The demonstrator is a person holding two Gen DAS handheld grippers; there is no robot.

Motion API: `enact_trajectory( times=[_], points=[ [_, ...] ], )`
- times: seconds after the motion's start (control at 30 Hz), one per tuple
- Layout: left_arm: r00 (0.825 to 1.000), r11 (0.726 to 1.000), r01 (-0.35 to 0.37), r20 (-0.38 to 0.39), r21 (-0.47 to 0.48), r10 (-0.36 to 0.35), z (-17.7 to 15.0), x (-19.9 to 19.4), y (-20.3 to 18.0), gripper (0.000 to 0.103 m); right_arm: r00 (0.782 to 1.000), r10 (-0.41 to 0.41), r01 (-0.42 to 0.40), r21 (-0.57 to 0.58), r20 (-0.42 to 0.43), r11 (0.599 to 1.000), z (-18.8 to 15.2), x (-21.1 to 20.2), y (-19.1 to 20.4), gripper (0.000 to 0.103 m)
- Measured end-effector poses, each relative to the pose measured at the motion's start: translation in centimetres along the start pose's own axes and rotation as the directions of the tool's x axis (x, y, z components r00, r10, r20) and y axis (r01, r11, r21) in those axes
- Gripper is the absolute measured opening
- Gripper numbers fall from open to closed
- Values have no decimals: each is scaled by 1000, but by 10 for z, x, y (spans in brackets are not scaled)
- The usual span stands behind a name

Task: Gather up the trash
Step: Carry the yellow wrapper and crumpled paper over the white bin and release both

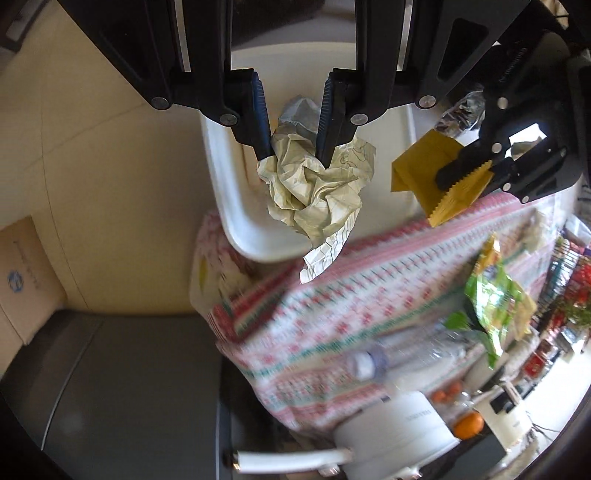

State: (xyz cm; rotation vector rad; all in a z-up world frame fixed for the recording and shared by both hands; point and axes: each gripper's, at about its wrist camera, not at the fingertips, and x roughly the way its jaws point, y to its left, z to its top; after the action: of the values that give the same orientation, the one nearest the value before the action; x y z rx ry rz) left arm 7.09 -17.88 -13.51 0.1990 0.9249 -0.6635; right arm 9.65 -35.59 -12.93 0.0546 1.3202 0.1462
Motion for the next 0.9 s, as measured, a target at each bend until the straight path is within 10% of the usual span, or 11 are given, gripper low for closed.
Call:
enact_trajectory(
  times=[0.43, 0.9],
  points=[
    [999, 998, 28, -28, -64, -30, -4, 34, 0, 14, 994, -22, 22, -2, -107, 1000, -7, 25, -12, 28],
    [999, 999, -19, -32, -44, 18, -1, 29, 2, 58, 996, 11, -8, 44, -86, 999, -5, 14, -19, 49]
  ],
)
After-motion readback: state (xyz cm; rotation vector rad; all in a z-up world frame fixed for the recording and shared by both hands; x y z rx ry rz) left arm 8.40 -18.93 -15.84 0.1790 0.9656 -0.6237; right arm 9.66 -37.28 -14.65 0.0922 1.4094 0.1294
